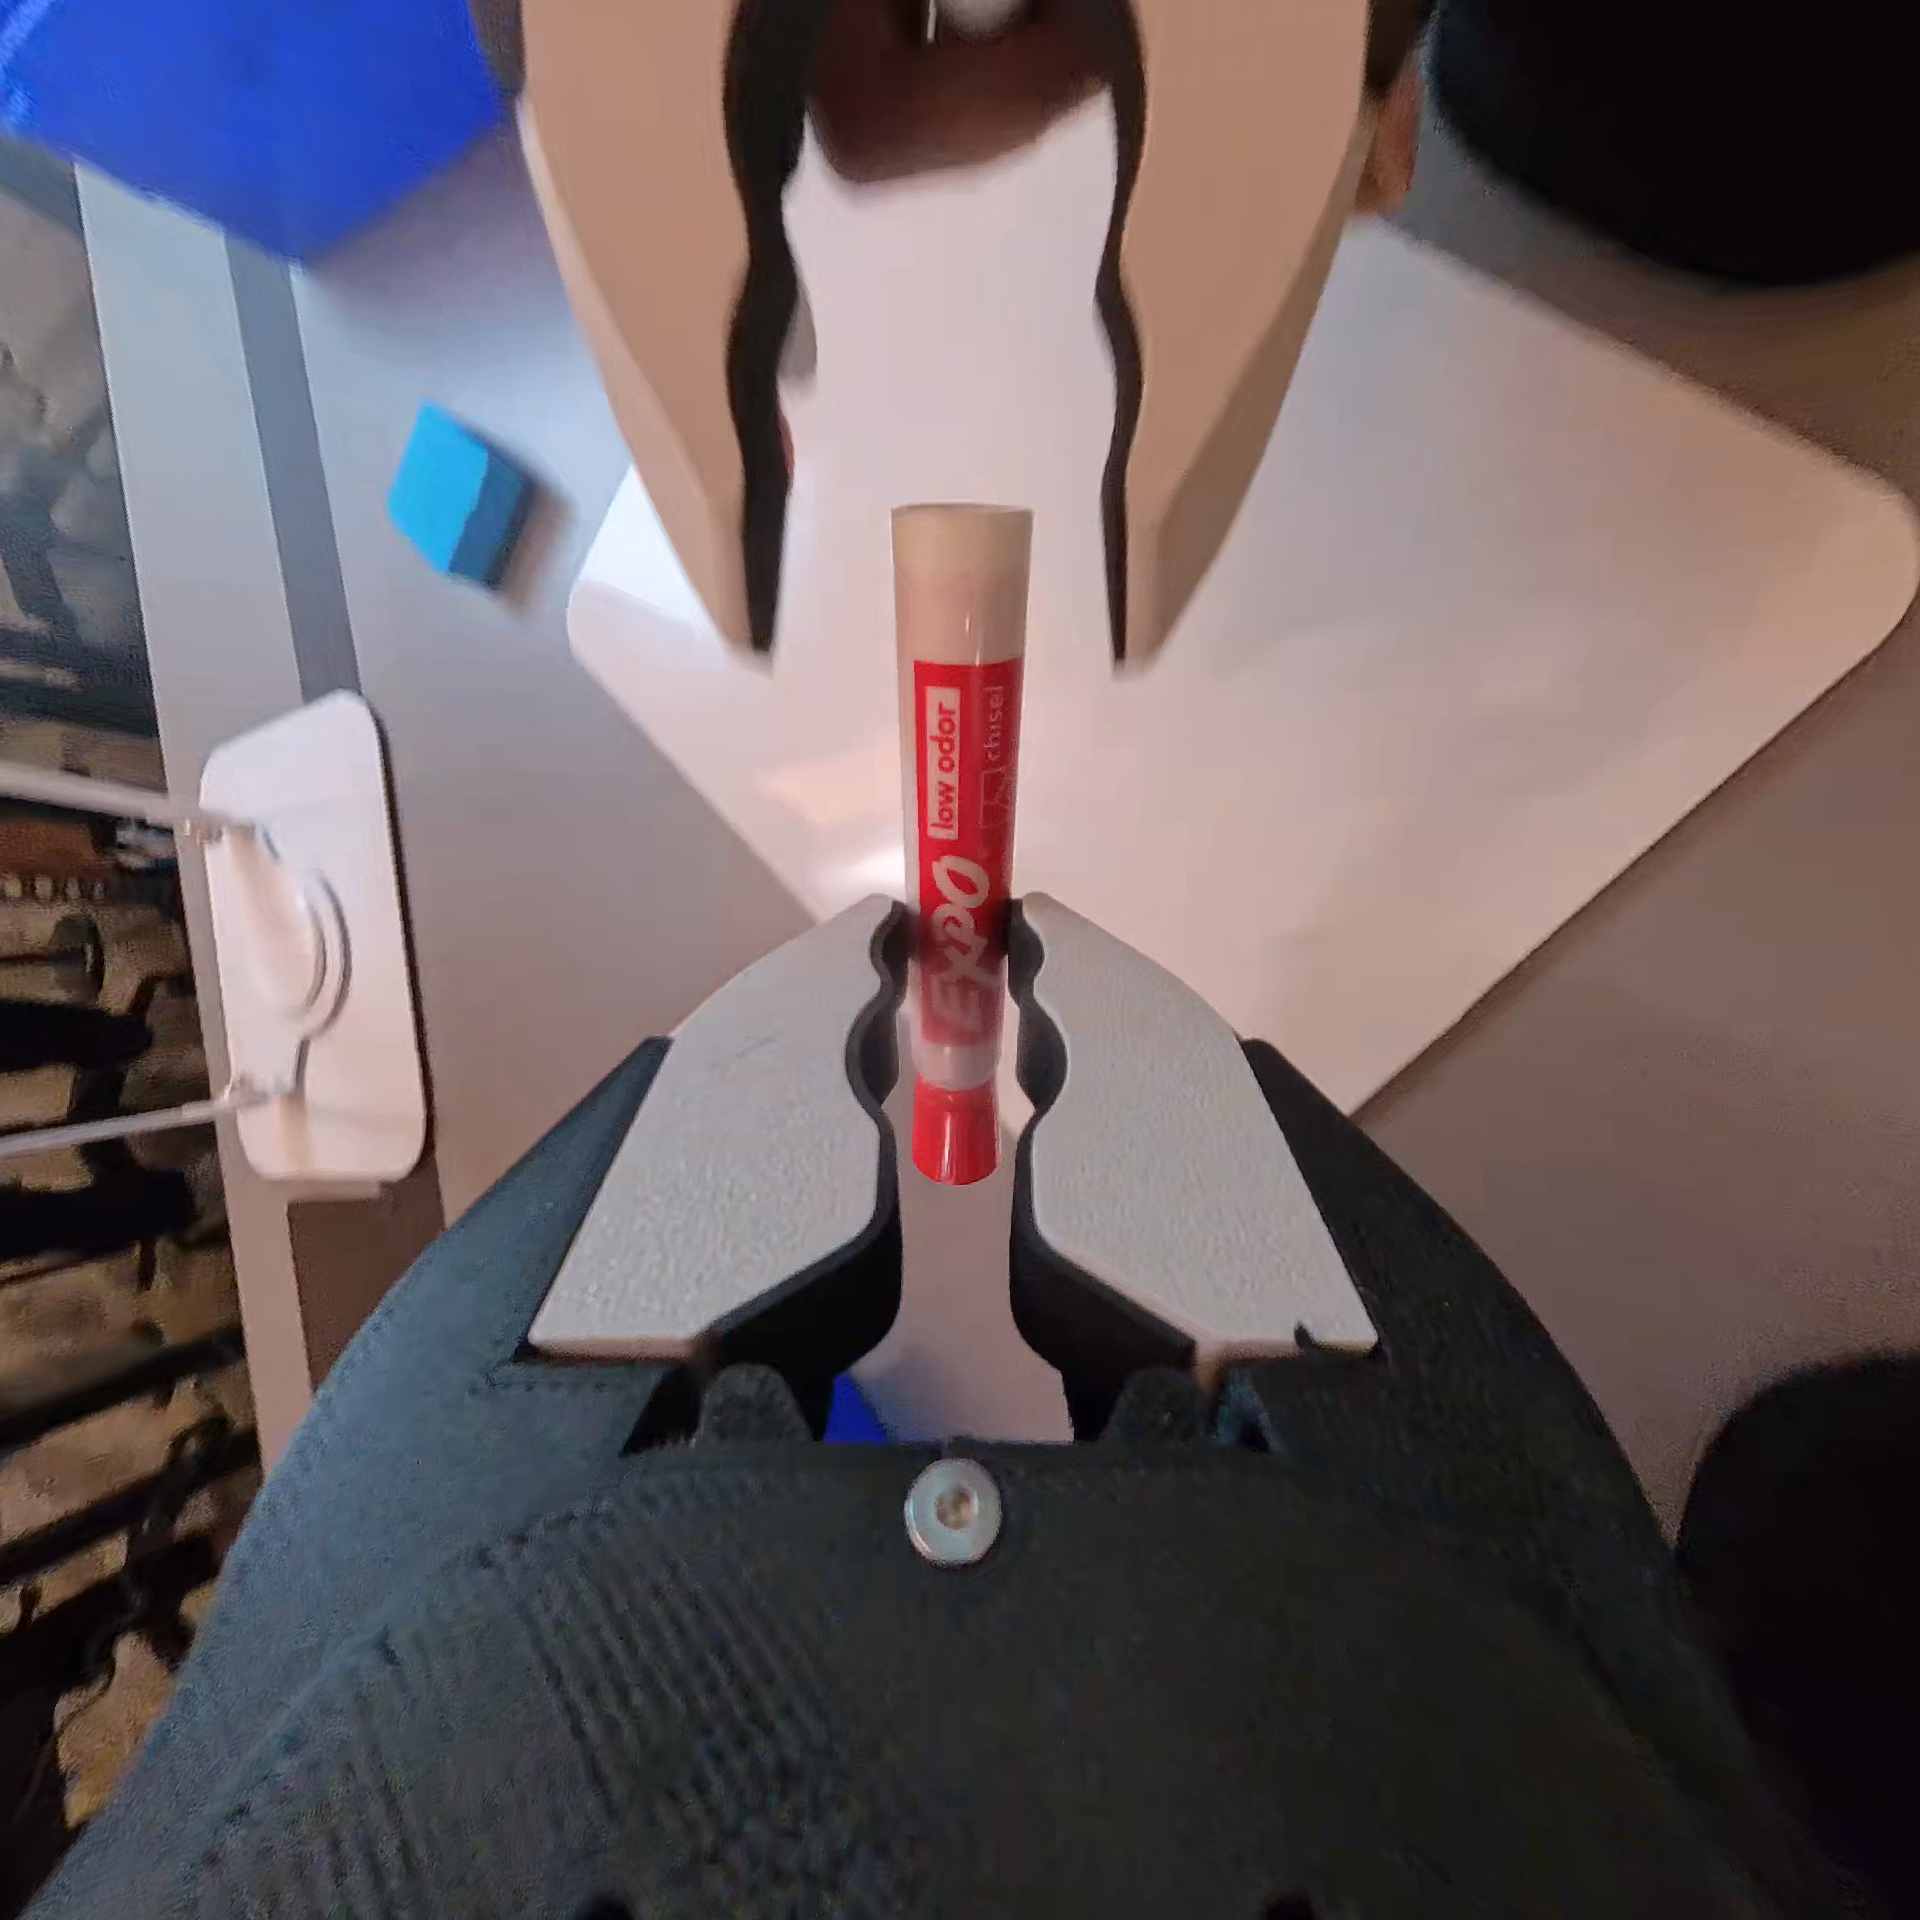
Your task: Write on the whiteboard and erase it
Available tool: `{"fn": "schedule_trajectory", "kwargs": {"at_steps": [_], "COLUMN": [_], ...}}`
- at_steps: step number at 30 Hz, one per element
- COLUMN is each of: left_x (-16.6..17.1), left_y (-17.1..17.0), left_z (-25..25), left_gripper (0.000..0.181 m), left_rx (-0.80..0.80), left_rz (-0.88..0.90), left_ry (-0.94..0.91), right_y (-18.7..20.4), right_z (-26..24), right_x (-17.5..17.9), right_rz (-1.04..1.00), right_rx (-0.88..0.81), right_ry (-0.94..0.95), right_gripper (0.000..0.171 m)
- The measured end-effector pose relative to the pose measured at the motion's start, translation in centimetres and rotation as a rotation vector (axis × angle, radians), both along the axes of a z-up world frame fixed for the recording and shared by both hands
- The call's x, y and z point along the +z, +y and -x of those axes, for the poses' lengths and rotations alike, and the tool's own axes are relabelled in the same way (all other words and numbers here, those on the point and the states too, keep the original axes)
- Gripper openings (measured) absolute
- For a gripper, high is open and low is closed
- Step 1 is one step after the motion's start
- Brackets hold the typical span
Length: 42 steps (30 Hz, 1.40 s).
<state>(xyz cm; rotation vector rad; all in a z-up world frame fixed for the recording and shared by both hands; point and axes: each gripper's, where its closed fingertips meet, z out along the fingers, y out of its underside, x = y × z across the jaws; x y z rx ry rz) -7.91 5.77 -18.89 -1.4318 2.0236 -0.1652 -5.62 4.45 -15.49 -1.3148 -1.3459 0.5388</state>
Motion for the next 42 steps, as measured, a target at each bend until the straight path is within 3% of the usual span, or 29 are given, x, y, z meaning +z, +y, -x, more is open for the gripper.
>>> {"fn": "schedule_trajectory", "kwargs": {"at_steps": [3, 5, 10, 13, 17, 22, 26, 42], "left_x": [-0.1, -0.2, 1.0, 2.0, 3.8, 3.7, 3.7, 5.6], "left_y": [-1.3, -1.6, -1.9, -1.6, -2.4, -2.6, -3.1, -2.9], "left_z": [-2.0, -2.4, -2.6, -2.0, -2.2, -3.0, -3.5, -2.2], "left_gripper": [0.018, 0.018, 0.018, 0.035, 0.032, 0.035, 0.02, 0.02], "left_rx": [-0.052, -0.066, -0.085, -0.066, -0.051, -0.042, -0.069, -0.049], "left_rz": [0.022, 0.032, 0.087, 0.124, 0.263, 0.367, 0.395, 0.586], "left_ry": [-0.022, -0.016, -0.142, -0.288, -0.579, -0.67, -0.71, -0.897], "right_y": [-0.8, -1.3, -1.5, -1.9, -1.8, -1.6, -1.5, -1.5], "right_z": [0.6, 0.6, 0.0, -1.4, -3.8, -4.3, -4.4, -3.9], "right_x": [-0.9, -1.0, -0.2, 2.2, 5.5, 6.9, 7.1, 5.0], "right_rz": [-0.017, -0.053, -0.029, 0.077, 0.221, 0.371, 0.372, 0.367], "right_rx": [0.021, 0.037, 0.05, 0.117, 0.21, 0.28, 0.273, 0.266], "right_ry": [-0.043, -0.037, 0.03, 0.218, 0.497, 0.694, 0.718, 0.616], "right_gripper": [0.039, 0.021, 0.021, 0.021, 0.021, 0.021, 0.021, 0.021]}}
